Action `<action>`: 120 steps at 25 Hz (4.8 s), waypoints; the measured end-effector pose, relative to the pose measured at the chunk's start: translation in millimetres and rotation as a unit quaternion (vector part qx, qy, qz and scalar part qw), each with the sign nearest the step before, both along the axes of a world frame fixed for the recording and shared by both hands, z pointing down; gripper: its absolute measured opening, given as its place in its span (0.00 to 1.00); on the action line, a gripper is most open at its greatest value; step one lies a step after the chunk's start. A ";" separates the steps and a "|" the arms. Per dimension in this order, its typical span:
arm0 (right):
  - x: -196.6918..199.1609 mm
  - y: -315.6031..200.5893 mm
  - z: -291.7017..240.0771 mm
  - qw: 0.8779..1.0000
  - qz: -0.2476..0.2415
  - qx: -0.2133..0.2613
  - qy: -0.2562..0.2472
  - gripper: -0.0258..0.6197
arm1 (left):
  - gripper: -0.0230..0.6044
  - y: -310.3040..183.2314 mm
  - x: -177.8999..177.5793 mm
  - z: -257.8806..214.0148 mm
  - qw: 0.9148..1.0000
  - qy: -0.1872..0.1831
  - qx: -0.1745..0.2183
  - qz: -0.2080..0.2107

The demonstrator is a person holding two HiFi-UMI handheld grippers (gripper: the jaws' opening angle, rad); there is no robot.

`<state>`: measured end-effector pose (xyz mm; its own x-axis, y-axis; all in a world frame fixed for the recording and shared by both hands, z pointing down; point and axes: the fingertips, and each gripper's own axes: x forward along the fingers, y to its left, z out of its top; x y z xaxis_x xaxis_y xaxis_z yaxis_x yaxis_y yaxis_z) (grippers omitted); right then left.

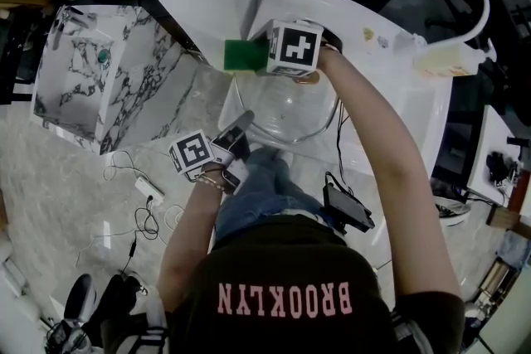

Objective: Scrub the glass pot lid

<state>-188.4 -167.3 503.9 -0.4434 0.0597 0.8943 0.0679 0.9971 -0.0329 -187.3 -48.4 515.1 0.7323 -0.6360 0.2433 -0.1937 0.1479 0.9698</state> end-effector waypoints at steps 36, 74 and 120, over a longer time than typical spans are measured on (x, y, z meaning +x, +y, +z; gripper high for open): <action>99.2 -79.3 45.3 0.931 0.326 -0.162 0.008 0.46 | 0.12 -1.3 -2.2 2.6 1.000 -0.010 0.006 -0.002; 211.8 -55.0 -2.7 0.758 0.572 -0.180 -0.256 0.46 | 0.12 -12.7 8.7 -20.5 0.997 -0.037 0.042 0.048; 385.6 121.1 -70.8 0.699 0.631 0.005 -0.337 0.46 | 0.12 -53.4 199.8 -126.8 0.878 -0.260 0.172 0.364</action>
<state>197.3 -46.2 433.0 -0.4583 -0.7634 0.4551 -0.8687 0.2767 -0.4108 12.5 -101.8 388.3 0.8223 -0.1462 0.5500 -0.5444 -0.4832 0.6856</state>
